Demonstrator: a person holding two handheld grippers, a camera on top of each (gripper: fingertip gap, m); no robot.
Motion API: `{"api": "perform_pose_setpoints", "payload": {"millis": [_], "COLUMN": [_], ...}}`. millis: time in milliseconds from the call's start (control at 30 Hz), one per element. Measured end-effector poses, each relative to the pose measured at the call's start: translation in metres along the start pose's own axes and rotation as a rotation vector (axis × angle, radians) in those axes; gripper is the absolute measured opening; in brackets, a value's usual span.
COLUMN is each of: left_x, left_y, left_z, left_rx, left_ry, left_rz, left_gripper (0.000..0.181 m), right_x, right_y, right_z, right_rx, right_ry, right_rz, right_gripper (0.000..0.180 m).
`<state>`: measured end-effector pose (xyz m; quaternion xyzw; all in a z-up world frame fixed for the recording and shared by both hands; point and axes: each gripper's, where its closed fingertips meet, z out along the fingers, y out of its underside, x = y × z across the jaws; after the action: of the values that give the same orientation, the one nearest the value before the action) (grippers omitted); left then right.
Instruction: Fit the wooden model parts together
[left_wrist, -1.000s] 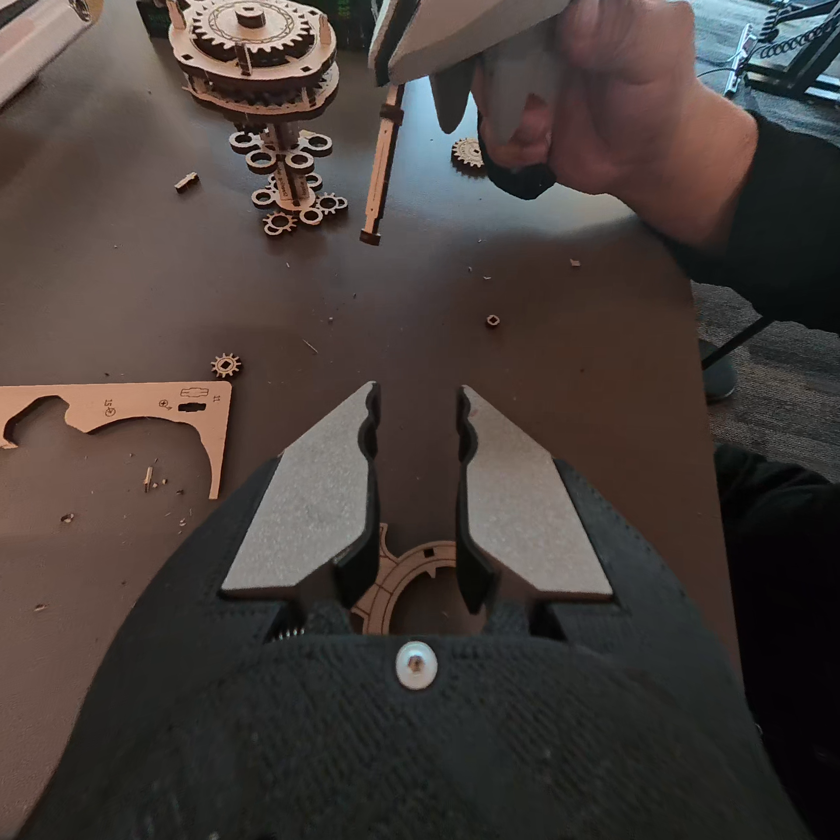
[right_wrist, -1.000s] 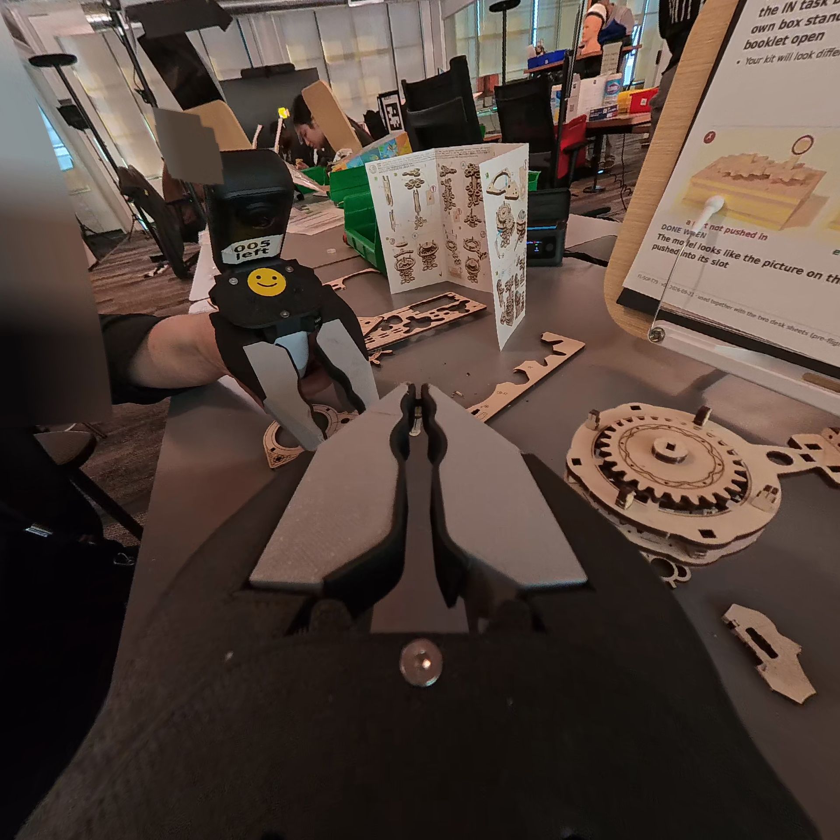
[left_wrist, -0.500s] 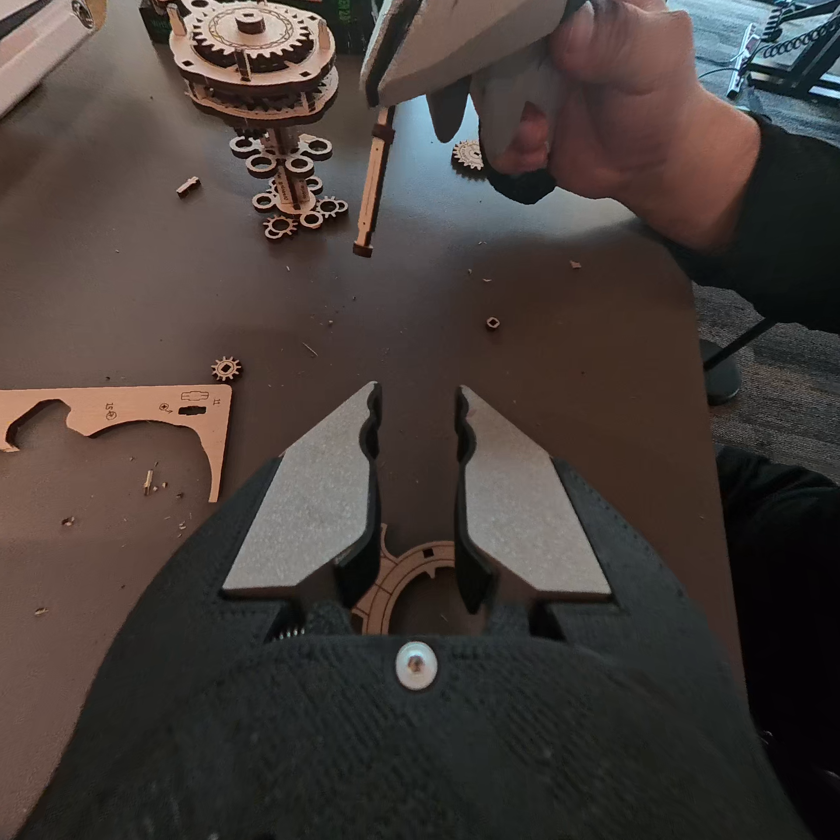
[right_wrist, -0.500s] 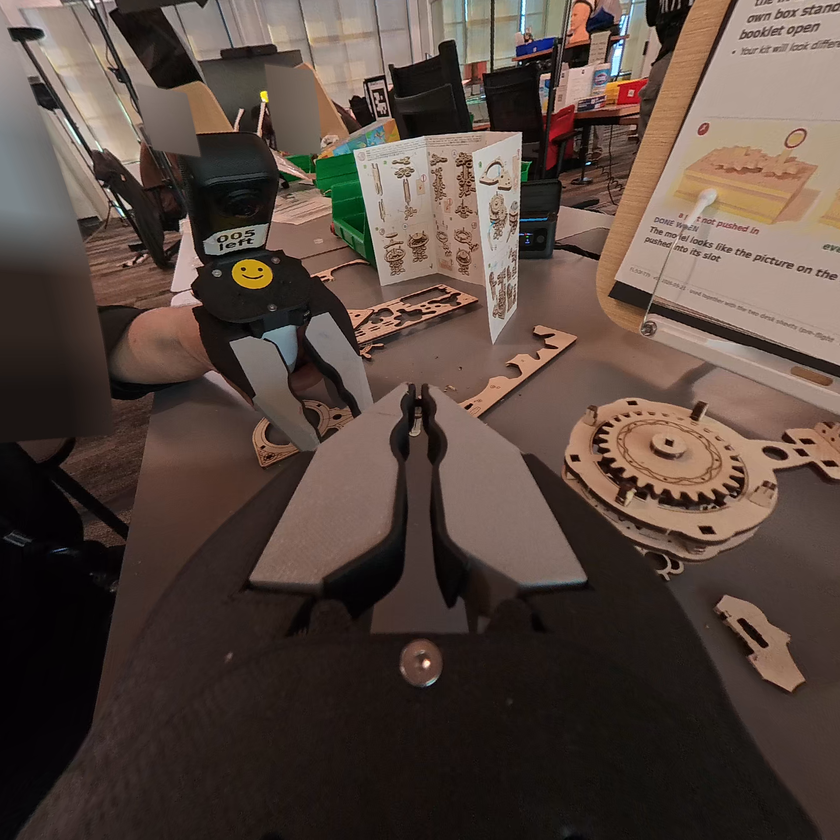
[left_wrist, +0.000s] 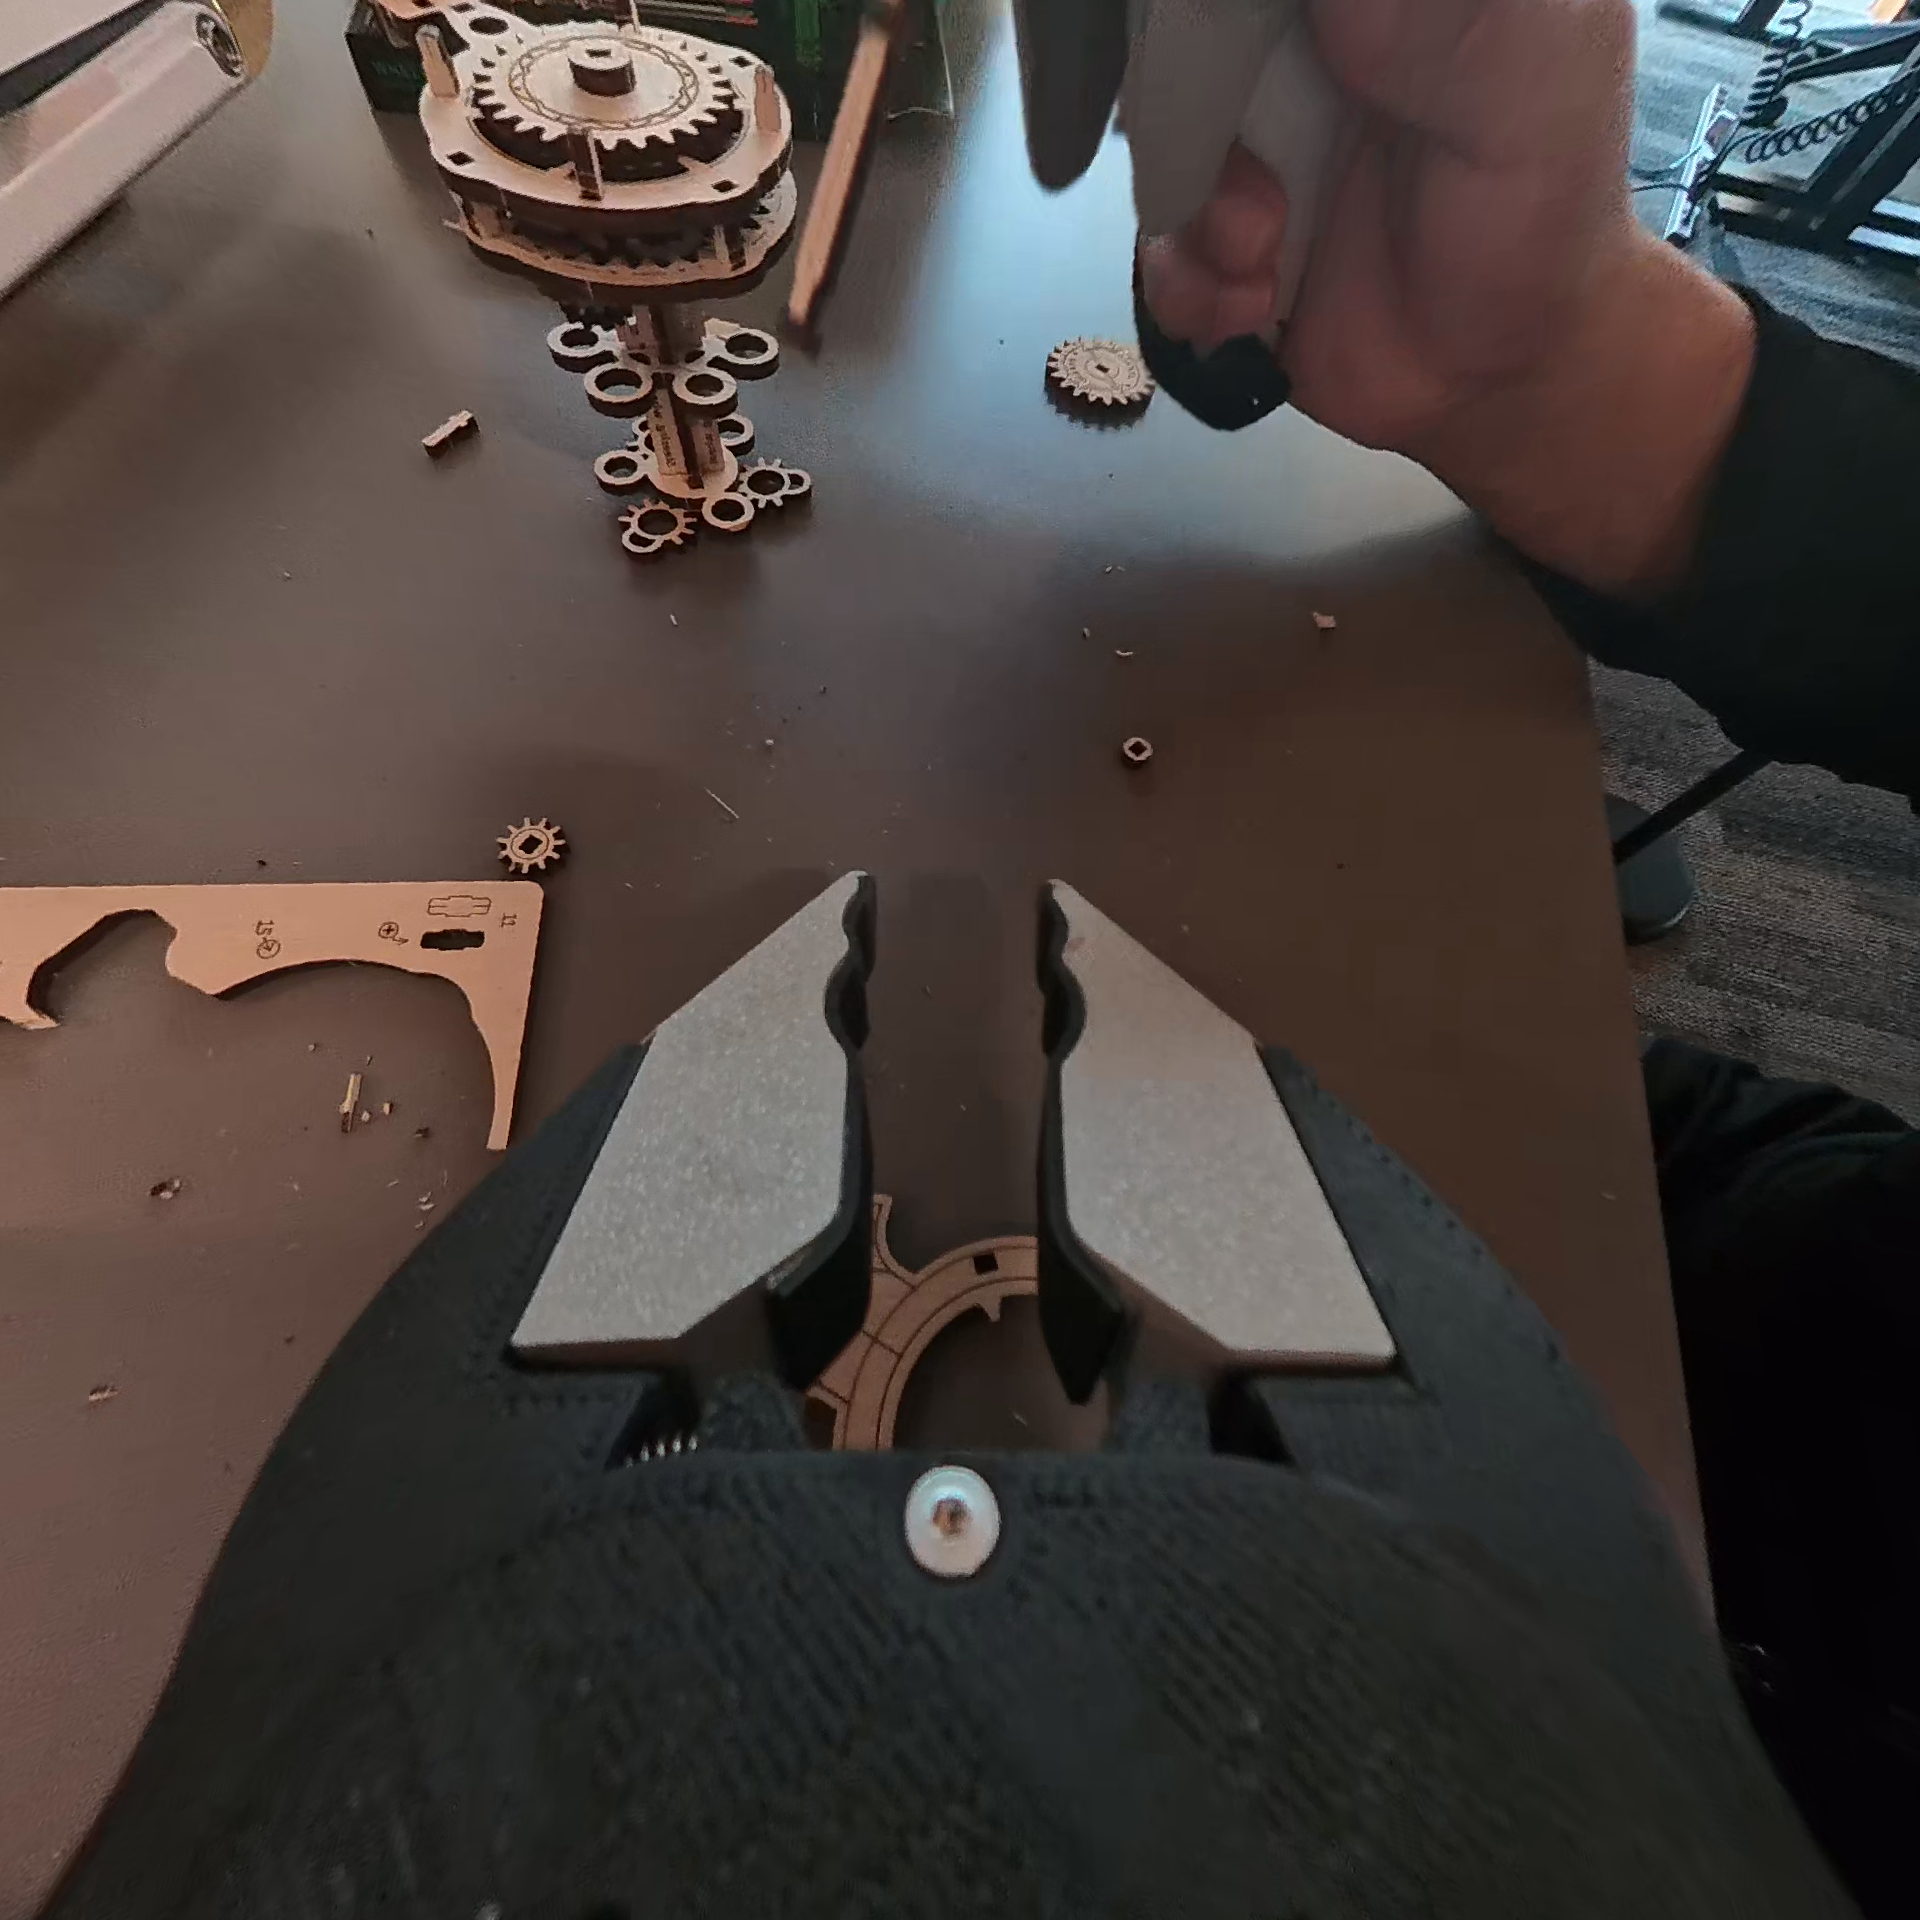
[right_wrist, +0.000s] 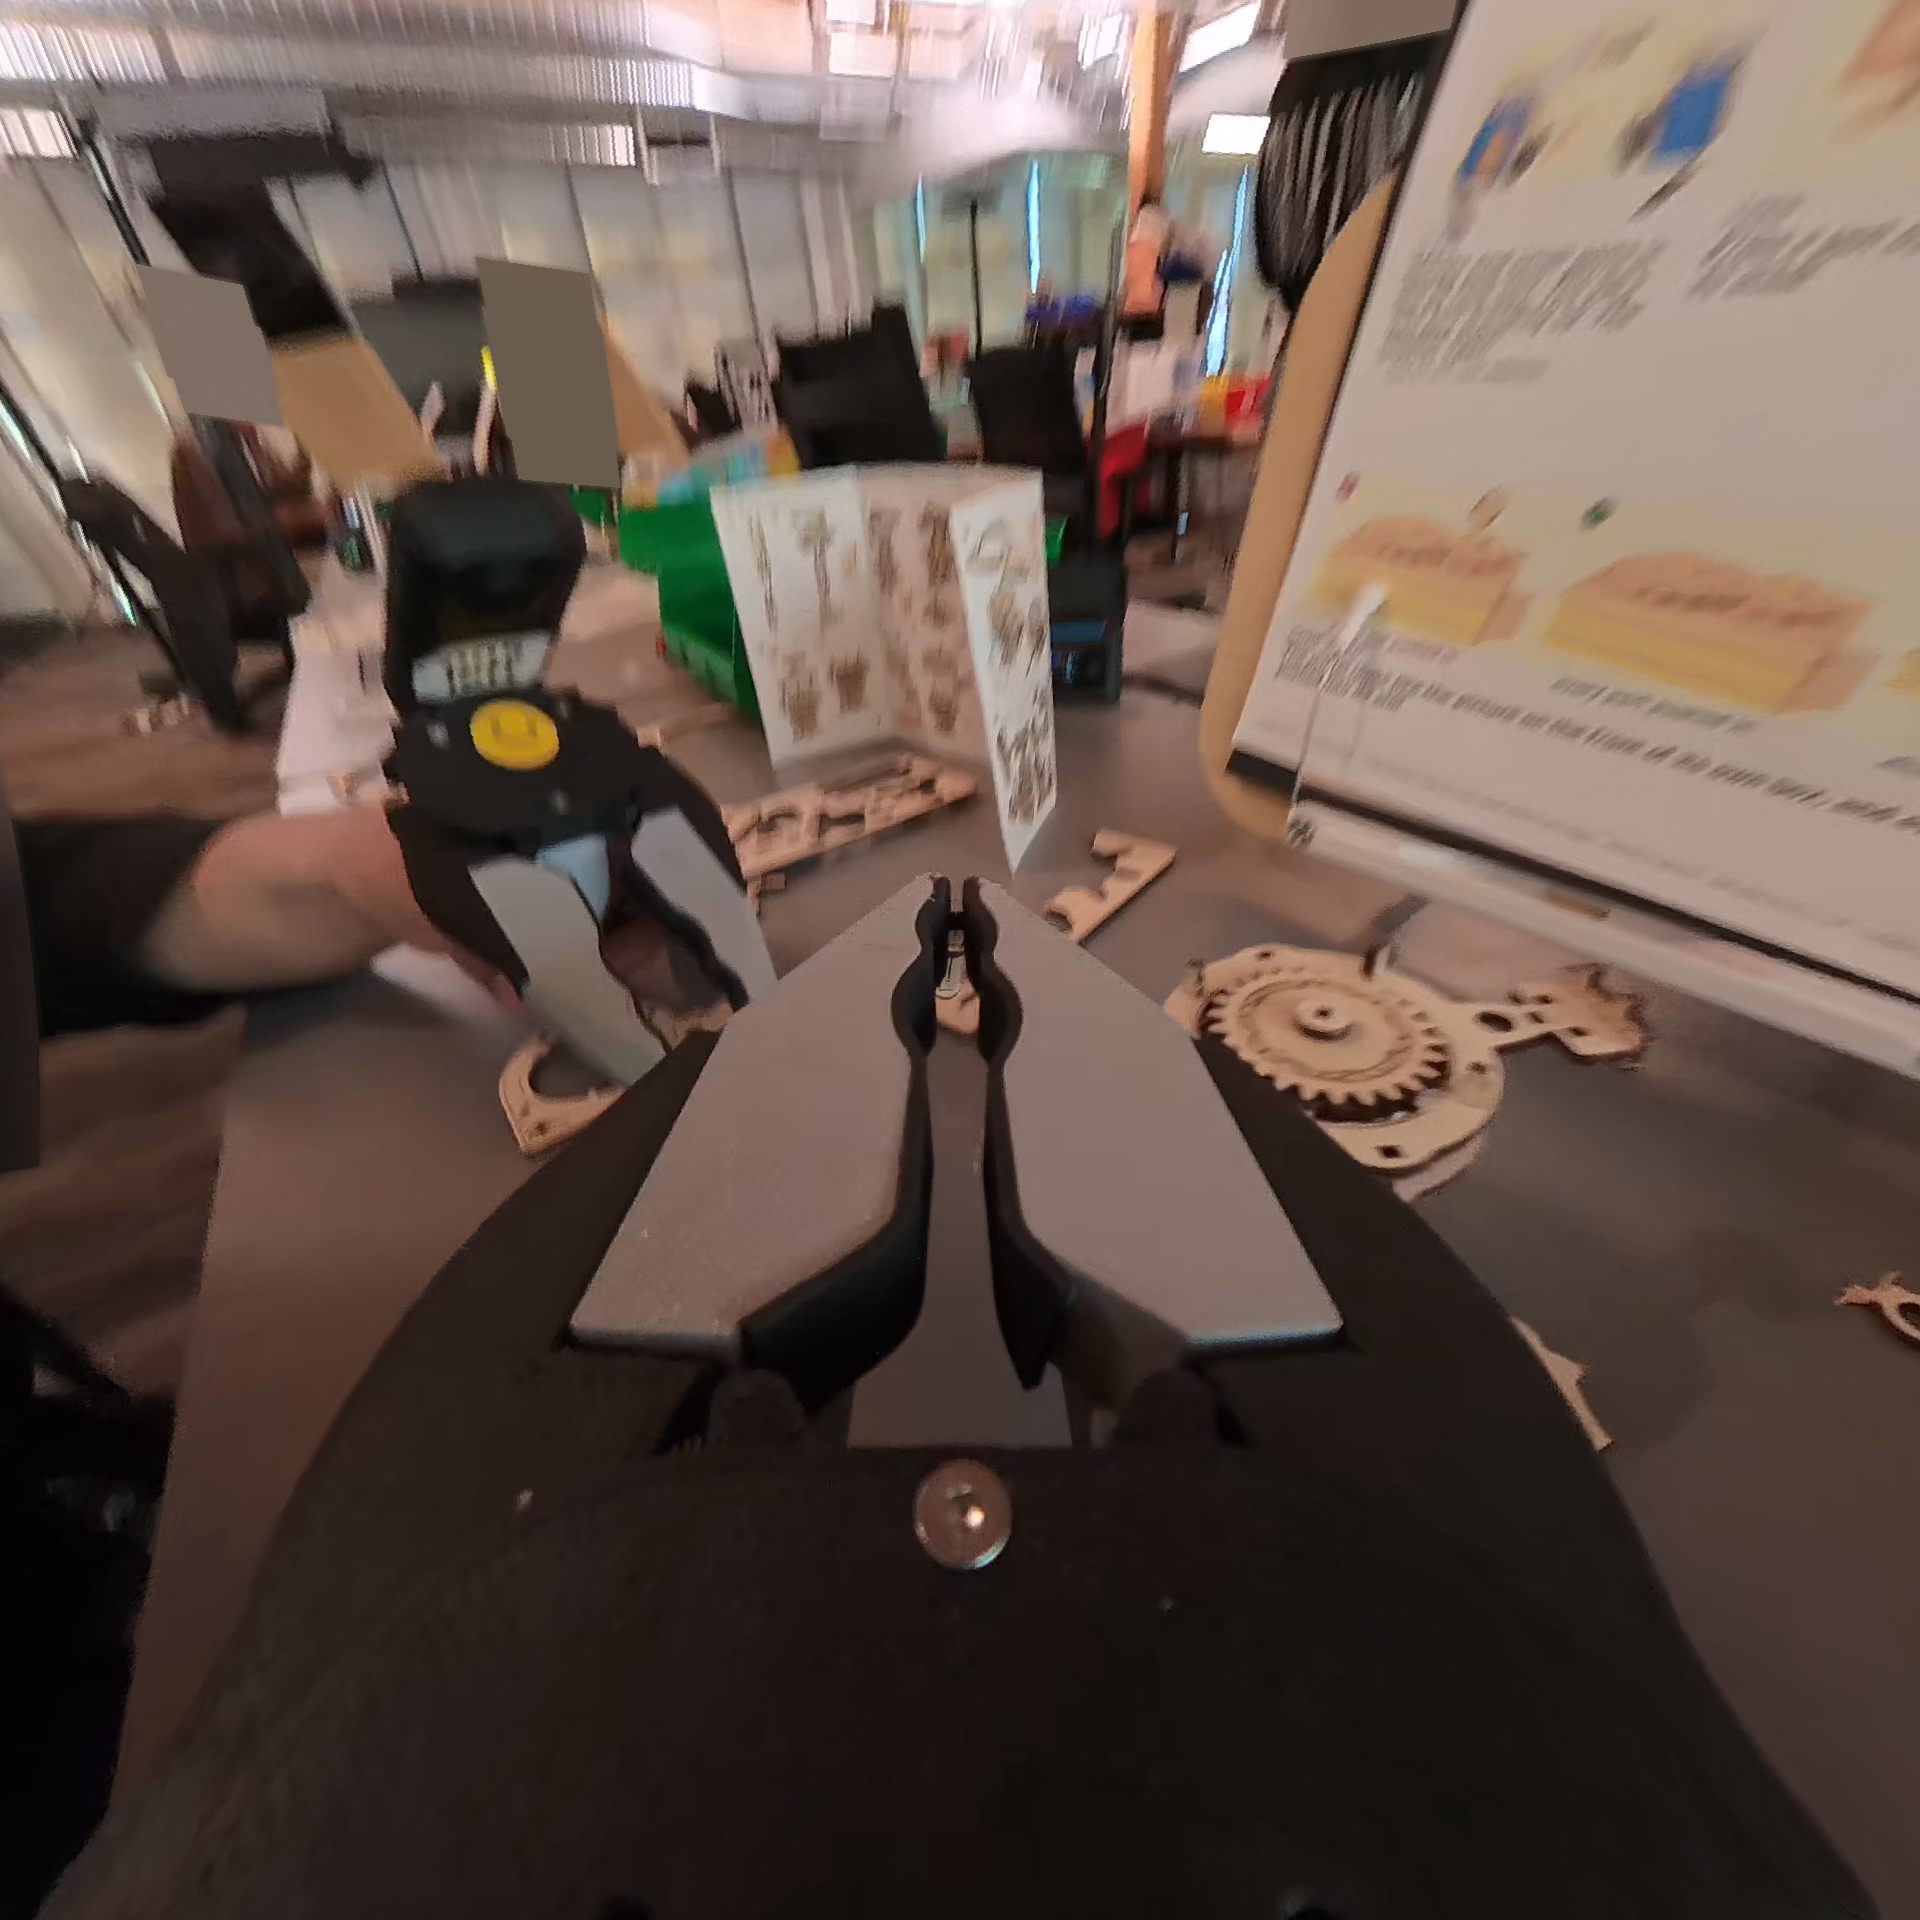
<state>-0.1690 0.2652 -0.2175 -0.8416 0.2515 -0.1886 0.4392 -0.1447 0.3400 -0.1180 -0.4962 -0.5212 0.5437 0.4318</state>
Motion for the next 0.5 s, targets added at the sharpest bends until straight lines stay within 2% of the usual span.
{"api": "perform_pose_setpoints", "payload": {"millis": [33, 167, 300, 500], "left_x": [0.0, 0.002, 0.003, 0.003], "left_y": [0.0, 0.0, 0.0, -0.001], "left_z": [0.0, 0.002, 0.004, 0.003], "left_rx": [-0.001, -0.006, -0.009, -0.001], "left_ry": [0.0, 0.005, 0.007, 0.008], "left_rz": [0.004, 0.008, 0.008, 0.008], "left_gripper": [0.028, 0.027, 0.027, 0.027], "right_x": [0.002, 0.018, 0.02, 0.017], "right_y": [-0.005, -0.019, -0.025, -0.018], "right_z": [-0.004, -0.021, -0.028, -0.02], "right_rx": [0.033, 0.133, 0.182, 0.144], "right_ry": [0.005, 0.06, 0.045, 0.024], "right_rz": [0.014, 0.071, 0.117, 0.117], "right_gripper": [0.0, 0.0, 0.0, 0.0]}}
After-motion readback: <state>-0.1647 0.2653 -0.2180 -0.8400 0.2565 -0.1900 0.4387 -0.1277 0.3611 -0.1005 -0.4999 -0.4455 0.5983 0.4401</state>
